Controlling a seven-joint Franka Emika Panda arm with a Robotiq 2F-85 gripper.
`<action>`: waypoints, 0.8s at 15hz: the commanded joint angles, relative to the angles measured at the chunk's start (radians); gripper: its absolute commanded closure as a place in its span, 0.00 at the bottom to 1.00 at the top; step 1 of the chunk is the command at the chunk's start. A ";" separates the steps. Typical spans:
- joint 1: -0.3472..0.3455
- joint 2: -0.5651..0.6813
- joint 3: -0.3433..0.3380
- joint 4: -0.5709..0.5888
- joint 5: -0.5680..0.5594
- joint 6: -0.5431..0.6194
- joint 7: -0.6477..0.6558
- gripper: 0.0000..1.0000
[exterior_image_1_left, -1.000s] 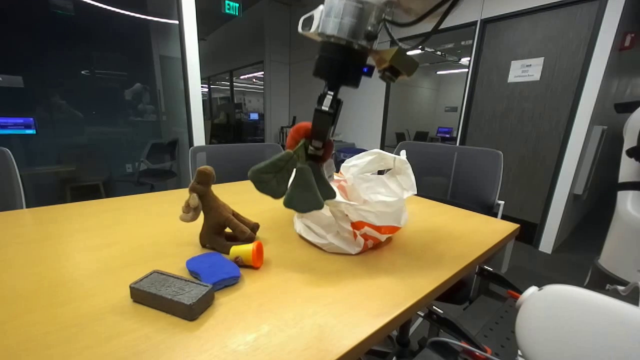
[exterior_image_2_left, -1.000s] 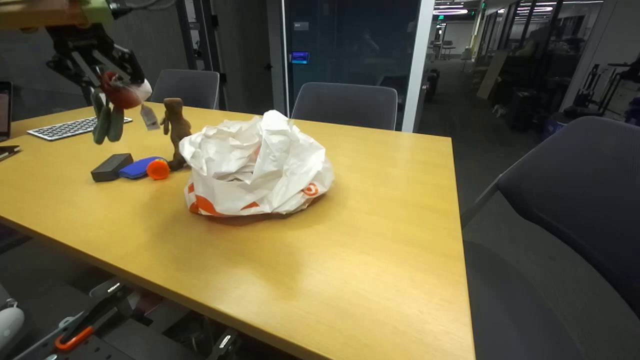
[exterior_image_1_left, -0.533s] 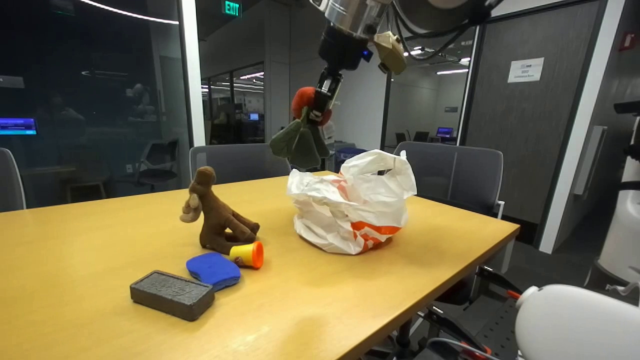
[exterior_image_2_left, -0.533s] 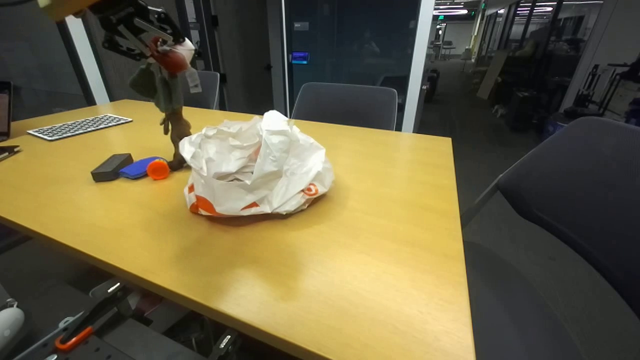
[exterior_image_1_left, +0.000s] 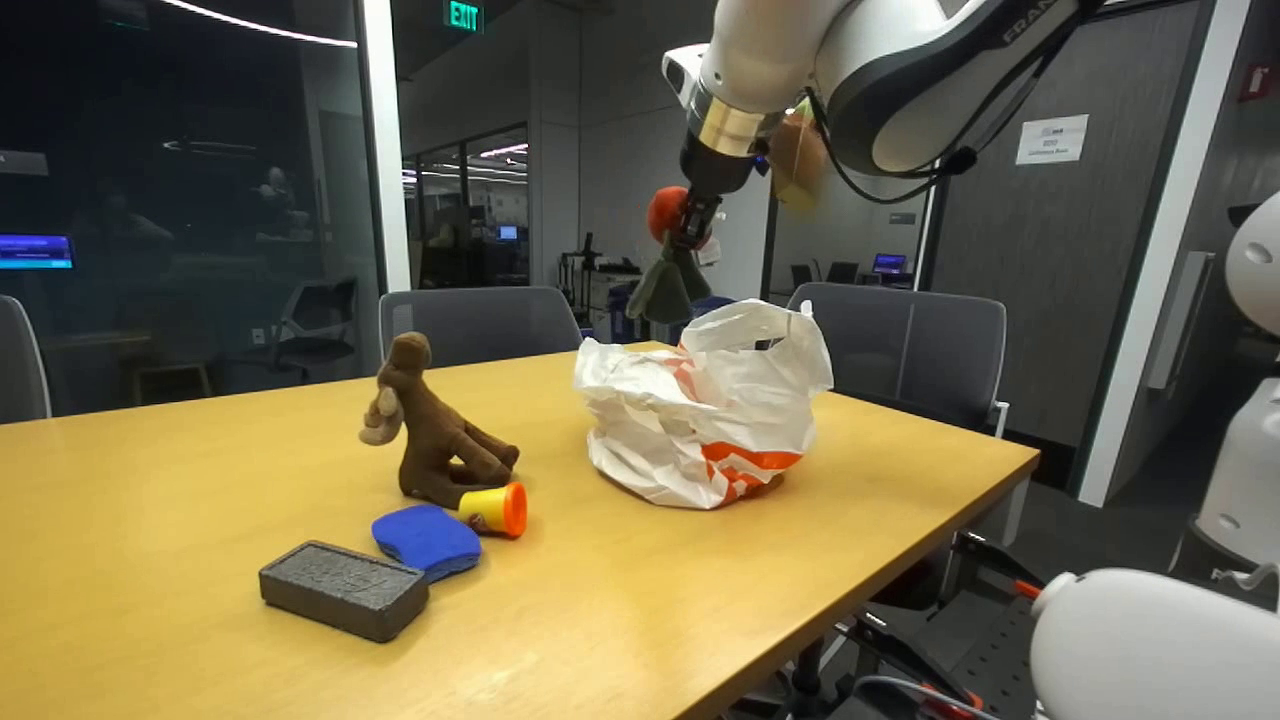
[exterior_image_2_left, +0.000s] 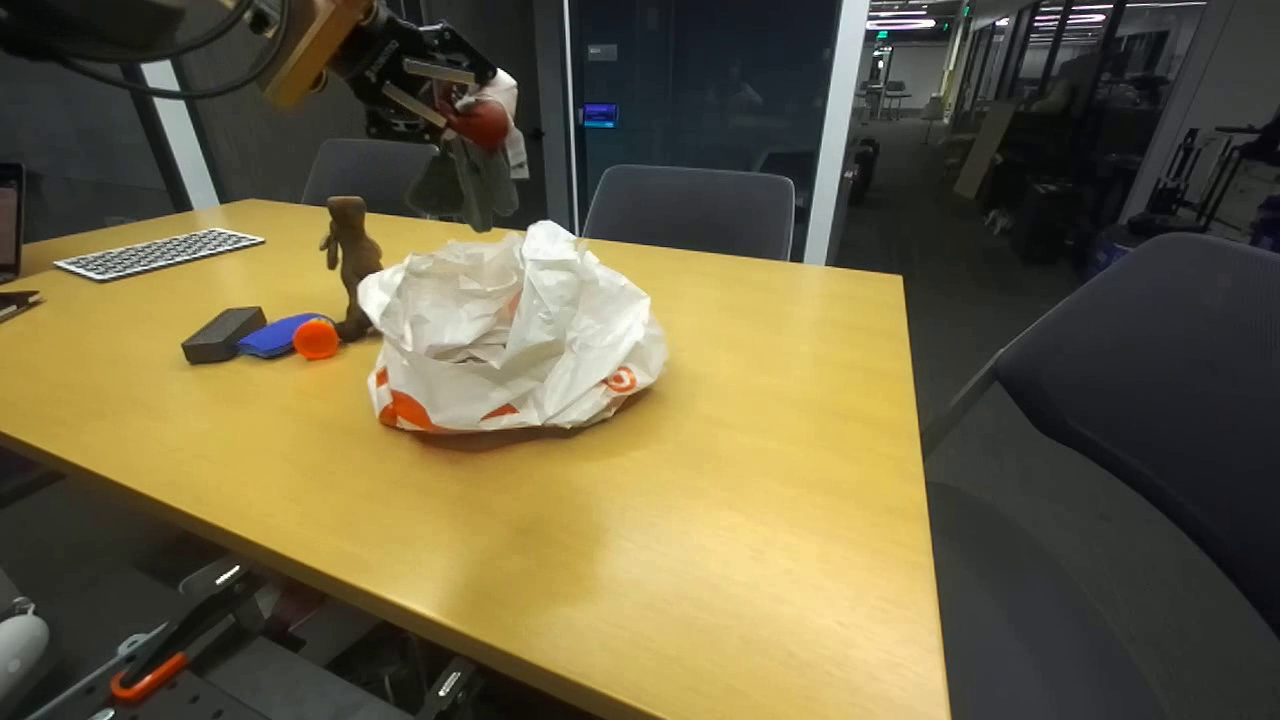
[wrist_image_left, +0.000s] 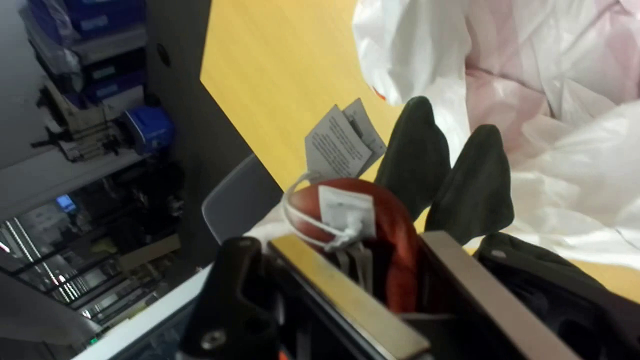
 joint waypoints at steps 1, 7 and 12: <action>-0.023 -0.002 0.017 -0.039 0.016 -0.139 0.012 1.00; 0.192 0.106 -0.224 -0.083 0.043 -0.206 -0.002 1.00; 0.328 0.164 -0.352 -0.089 0.298 -0.173 -0.232 1.00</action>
